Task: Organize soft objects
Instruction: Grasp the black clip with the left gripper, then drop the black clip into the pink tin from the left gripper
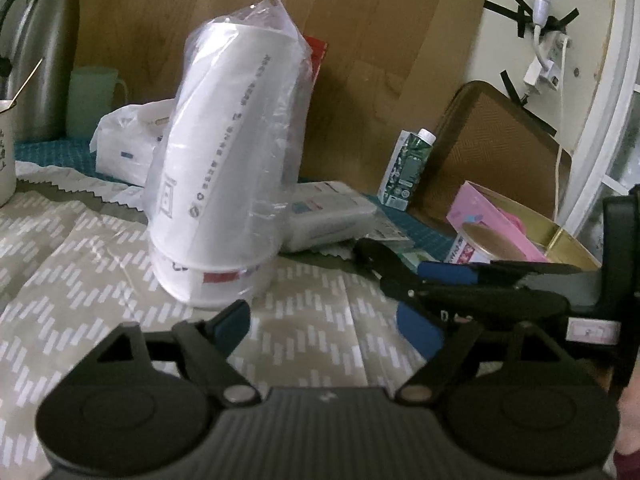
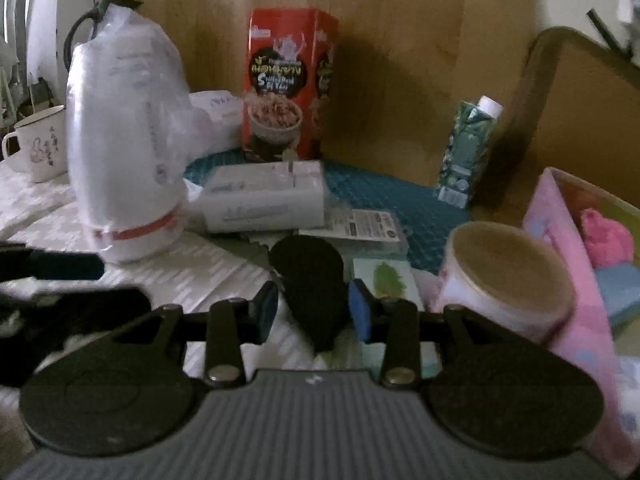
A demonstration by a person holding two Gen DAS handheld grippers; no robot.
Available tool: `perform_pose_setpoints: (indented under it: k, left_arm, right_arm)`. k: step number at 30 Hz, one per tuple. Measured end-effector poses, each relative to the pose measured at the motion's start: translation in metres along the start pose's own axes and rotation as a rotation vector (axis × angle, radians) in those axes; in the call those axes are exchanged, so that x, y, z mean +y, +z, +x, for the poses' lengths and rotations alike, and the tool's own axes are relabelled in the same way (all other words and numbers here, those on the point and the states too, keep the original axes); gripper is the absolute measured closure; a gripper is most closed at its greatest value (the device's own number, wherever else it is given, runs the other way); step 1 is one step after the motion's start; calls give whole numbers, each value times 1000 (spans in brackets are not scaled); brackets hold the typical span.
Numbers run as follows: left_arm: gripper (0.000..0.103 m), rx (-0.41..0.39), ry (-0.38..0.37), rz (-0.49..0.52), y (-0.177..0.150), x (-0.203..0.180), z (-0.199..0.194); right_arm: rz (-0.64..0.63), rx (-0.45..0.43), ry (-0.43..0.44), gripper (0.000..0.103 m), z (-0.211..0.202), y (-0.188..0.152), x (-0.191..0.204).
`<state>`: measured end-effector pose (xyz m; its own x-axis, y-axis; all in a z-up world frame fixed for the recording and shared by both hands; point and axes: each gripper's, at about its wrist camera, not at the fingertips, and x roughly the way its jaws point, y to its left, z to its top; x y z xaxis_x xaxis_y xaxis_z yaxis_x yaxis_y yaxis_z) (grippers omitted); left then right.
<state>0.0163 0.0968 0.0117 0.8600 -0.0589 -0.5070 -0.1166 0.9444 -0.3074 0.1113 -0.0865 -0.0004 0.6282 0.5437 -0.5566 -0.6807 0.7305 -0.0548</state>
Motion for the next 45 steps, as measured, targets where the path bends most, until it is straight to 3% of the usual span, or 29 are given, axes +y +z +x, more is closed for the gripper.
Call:
perform_pose_setpoints:
  k: [6, 11, 16, 20, 24, 29, 31, 36, 39, 45]
  left_arm:
    - [11, 11, -4, -22, 1, 4, 1]
    - [20, 13, -51, 62, -3, -8, -2]
    - [41, 97, -187, 167, -12, -32, -3]
    - [44, 205, -351, 133, -26, -53, -5]
    - [46, 263, -434, 122, -30, -74, -4]
    - [53, 308, -452, 174, -42, -101, 5]
    - [54, 302, -437, 220, -47, -116, 5]
    - [56, 359, -485, 234, -49, -149, 19]
    - [56, 387, -526, 270, -54, -180, 29]
    - [56, 388, -566, 444, -80, -253, 43]
  right_arm:
    - [2, -4, 48, 63, -24, -13, 7]
    - [-43, -29, 85, 63, -80, -52, 14]
    - [-71, -50, -8, 63, -130, -93, 16]
    - [-38, -67, -90, 62, -156, -118, 9]
    - [82, -64, -59, 59, -163, -128, -7]
    - [116, -82, -35, 59, -163, -131, -11]
    - [129, -87, -23, 65, -165, -133, -14]
    - [173, -96, -57, 65, -184, -146, -34]
    - [217, -120, -105, 65, -201, -157, -53]
    - [309, -126, -216, 65, -223, -185, -85]
